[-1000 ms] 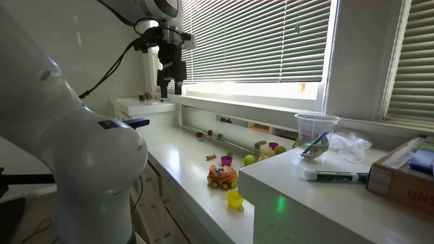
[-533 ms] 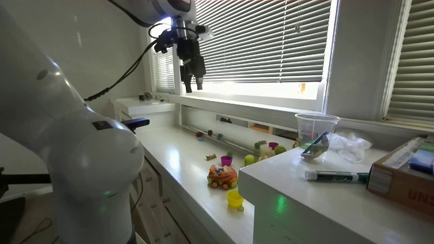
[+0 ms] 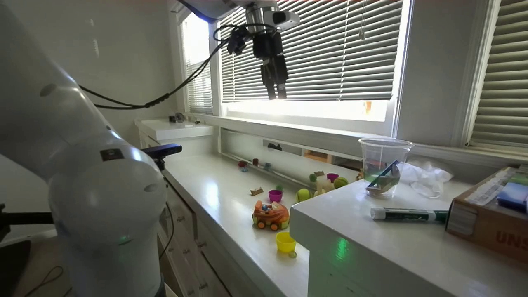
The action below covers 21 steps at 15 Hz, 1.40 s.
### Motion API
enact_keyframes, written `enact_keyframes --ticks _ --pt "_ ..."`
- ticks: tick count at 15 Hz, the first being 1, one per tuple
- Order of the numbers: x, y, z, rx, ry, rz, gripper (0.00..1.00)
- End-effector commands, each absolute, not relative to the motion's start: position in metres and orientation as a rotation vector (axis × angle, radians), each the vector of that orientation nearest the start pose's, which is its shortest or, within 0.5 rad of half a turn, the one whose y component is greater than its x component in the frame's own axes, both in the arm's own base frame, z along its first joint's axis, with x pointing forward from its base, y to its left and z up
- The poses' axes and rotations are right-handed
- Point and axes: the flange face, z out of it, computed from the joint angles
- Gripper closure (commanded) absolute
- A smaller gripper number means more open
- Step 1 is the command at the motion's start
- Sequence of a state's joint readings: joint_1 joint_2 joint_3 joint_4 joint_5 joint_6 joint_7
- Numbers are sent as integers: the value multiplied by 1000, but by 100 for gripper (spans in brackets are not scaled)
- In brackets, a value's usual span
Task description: Use the paper towel to wipe the toy car
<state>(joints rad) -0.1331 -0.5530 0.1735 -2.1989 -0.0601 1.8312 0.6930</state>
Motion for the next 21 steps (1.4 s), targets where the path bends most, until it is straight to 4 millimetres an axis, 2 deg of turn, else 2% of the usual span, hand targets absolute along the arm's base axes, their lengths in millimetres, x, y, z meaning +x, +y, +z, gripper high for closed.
enact_keyframes --ticks 1,5,10,16,18,21 --pt "410 -19 627 -2960 1172 -504 0" --pt "412 -79 631 -2871 1330 -639 0" --pt "414 -133 622 -2783 1468 -686 0" --pt "413 -132 618 -2800 1429 -625 0" --pt "427 -136 610 -2792 1438 -662 0" --pt "448 -155 603 -2783 1435 -653 0"
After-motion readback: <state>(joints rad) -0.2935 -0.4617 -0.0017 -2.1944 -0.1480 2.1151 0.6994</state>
